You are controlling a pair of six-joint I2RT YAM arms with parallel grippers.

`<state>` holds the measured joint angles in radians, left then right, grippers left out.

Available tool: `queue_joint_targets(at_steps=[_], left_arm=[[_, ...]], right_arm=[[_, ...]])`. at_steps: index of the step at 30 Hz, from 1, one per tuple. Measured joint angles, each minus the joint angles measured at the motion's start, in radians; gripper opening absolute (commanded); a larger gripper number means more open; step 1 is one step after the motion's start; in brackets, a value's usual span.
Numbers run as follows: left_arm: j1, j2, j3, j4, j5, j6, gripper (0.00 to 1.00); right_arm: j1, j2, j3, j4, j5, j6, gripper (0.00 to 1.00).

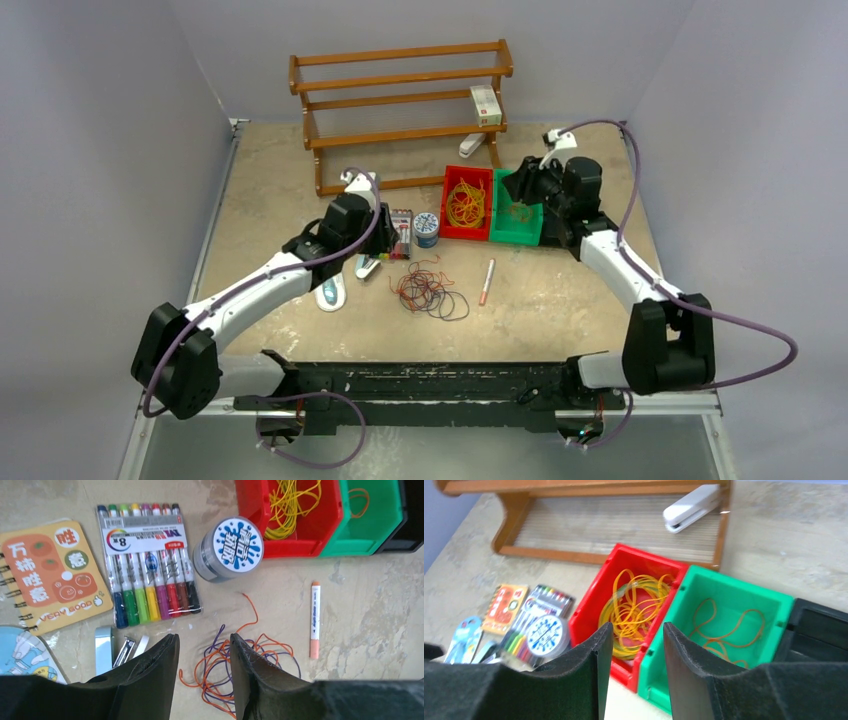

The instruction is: Untangle the cables

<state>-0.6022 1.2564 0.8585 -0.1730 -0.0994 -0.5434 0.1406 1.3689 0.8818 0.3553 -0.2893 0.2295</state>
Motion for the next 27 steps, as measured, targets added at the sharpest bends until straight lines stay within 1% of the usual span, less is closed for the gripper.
queue_joint_targets(at_steps=[5, 10, 15, 22, 27], left_arm=[[0.0, 0.027, -0.04, 0.016, 0.018, -0.025, 0.41], [0.0, 0.028, -0.045, 0.039, 0.018, -0.042, 0.41], [0.0, 0.028, -0.052, 0.056, 0.018, -0.048, 0.41], [0.0, 0.028, -0.06, 0.056, 0.016, -0.048, 0.41], [0.0, 0.029, -0.06, 0.057, 0.013, -0.048, 0.41]], right_arm=[[0.102, -0.041, -0.012, -0.056, -0.016, -0.04, 0.46], [0.219, -0.111, -0.091, -0.066, -0.016, -0.051, 0.48], [0.269, -0.127, -0.166, -0.064, 0.0, -0.037, 0.48], [0.374, -0.129, -0.198, -0.06, 0.064, -0.024, 0.47], [0.396, -0.159, -0.25, -0.068, 0.063, -0.029, 0.47]])
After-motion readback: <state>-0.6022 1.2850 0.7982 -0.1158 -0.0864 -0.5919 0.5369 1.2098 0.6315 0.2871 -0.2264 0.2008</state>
